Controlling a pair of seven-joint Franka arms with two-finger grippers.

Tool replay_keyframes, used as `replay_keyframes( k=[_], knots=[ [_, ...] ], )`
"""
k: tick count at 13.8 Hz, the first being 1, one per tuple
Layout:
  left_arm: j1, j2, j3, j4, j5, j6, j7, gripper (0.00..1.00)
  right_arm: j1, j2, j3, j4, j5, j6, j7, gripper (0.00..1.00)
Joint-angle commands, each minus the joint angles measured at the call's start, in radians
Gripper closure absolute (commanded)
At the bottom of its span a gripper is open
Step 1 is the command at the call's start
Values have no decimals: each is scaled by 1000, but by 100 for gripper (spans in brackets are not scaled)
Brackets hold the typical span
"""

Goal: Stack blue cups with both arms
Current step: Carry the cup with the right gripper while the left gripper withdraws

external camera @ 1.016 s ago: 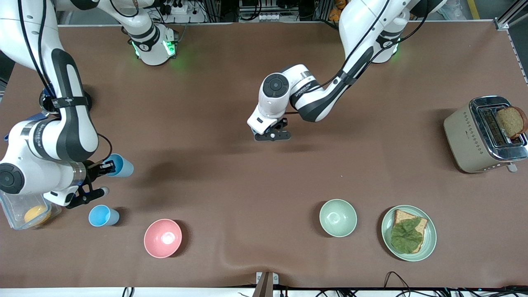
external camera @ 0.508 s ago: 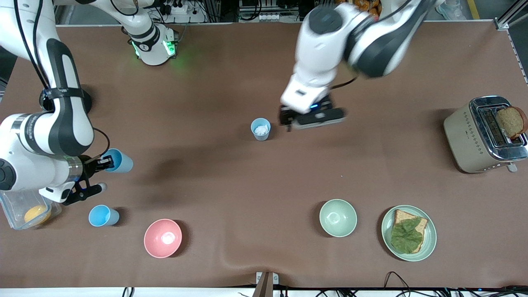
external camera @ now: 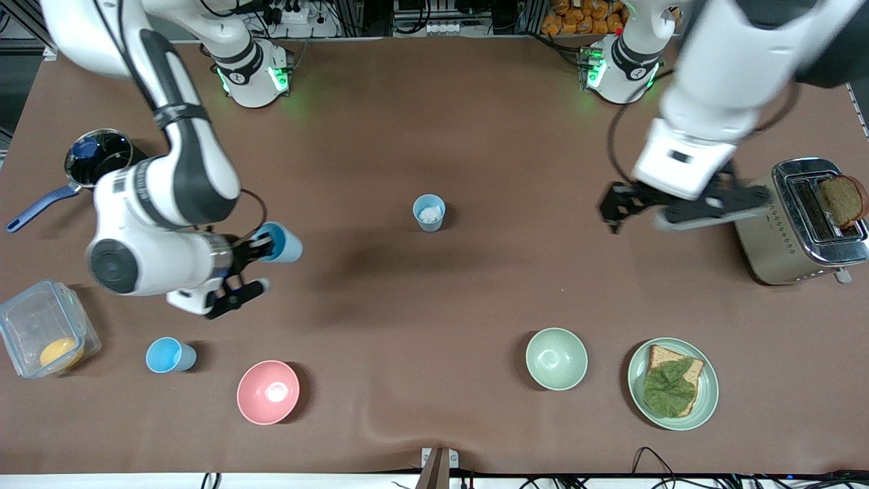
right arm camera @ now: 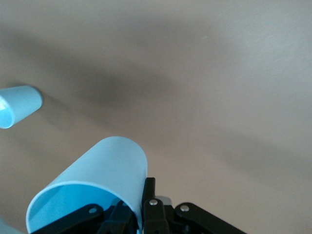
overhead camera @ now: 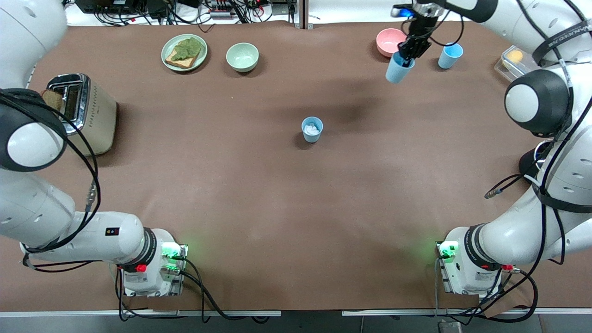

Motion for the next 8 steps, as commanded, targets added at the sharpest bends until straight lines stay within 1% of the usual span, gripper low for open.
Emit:
replay_keyframes(
  k=[1,2,3,4,5,6,8],
  knots=[
    [8,-51,56,0,-36,-70,106,0,149,-84,-12,-32,6,-27,187,100],
    [-33,-78,119,0,-61,-81,177,0,198,-84,-14,-36,1,-23,269,100],
    [-82,-97,214,0,-109,-91,244,0,220,-80,-12,-40,1,-17,332,100],
    [-110,-105,311,0,-182,-101,292,0,255,-75,-11,-40,4,-11,387,100],
    [-121,-120,371,-2,-235,-117,328,0,292,-74,-10,-56,4,2,436,100],
    [-121,-128,391,-2,-235,-136,352,0,319,-77,-10,-84,6,32,475,100],
    [-112,-128,388,-4,-234,-160,351,0,363,-70,-10,-105,7,90,510,100]
  ],
)
